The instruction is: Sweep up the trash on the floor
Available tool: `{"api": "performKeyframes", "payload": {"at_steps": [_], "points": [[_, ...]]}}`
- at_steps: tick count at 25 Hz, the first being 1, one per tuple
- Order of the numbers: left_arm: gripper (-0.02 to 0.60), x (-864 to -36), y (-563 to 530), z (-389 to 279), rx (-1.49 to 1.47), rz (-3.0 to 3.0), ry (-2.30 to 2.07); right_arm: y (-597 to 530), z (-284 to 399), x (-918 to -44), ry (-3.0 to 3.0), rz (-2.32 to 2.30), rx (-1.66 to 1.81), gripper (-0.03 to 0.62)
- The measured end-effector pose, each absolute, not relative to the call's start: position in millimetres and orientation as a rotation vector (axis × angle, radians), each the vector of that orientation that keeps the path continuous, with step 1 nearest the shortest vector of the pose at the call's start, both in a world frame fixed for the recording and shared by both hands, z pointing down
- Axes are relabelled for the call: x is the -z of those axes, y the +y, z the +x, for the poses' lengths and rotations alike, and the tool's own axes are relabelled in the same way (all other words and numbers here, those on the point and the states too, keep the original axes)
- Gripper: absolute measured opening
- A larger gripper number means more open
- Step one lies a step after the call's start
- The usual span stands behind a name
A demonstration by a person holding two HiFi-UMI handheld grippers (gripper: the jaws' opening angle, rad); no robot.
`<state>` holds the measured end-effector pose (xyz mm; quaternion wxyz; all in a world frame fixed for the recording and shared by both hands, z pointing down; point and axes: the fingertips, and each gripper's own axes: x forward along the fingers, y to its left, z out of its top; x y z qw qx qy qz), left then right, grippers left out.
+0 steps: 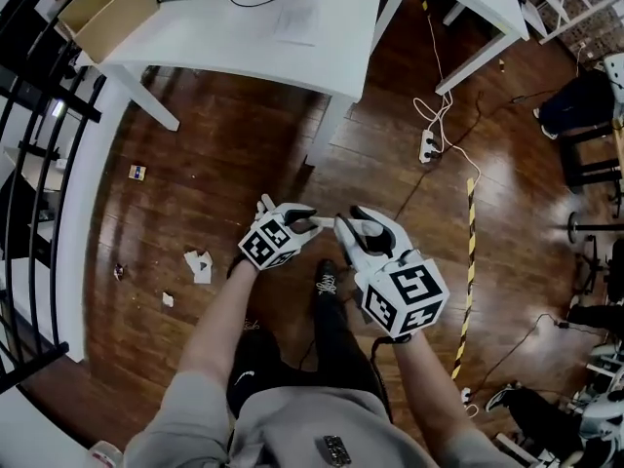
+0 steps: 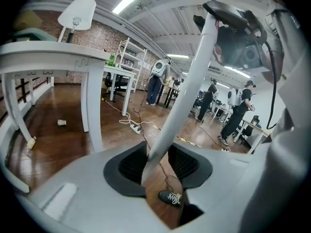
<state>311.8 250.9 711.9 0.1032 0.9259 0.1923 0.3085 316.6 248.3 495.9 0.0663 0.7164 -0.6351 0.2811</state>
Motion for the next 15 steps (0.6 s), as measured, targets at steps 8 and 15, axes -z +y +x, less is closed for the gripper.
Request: {"api": "performKeyframes", "payload": {"at_steps": [8, 15], "points": [[0.14, -715.0, 205.8, 186.7, -0.933, 2.72, 0.479, 205.3, 190.8, -499.1, -2.007, 2.054, -0.844, 0.098], [0.14, -719.4, 148.0, 83.8, -0.965, 2.712, 0.361, 149.7, 98.7, -505.6, -2.102, 1.953, -0.871, 0.097]]}}
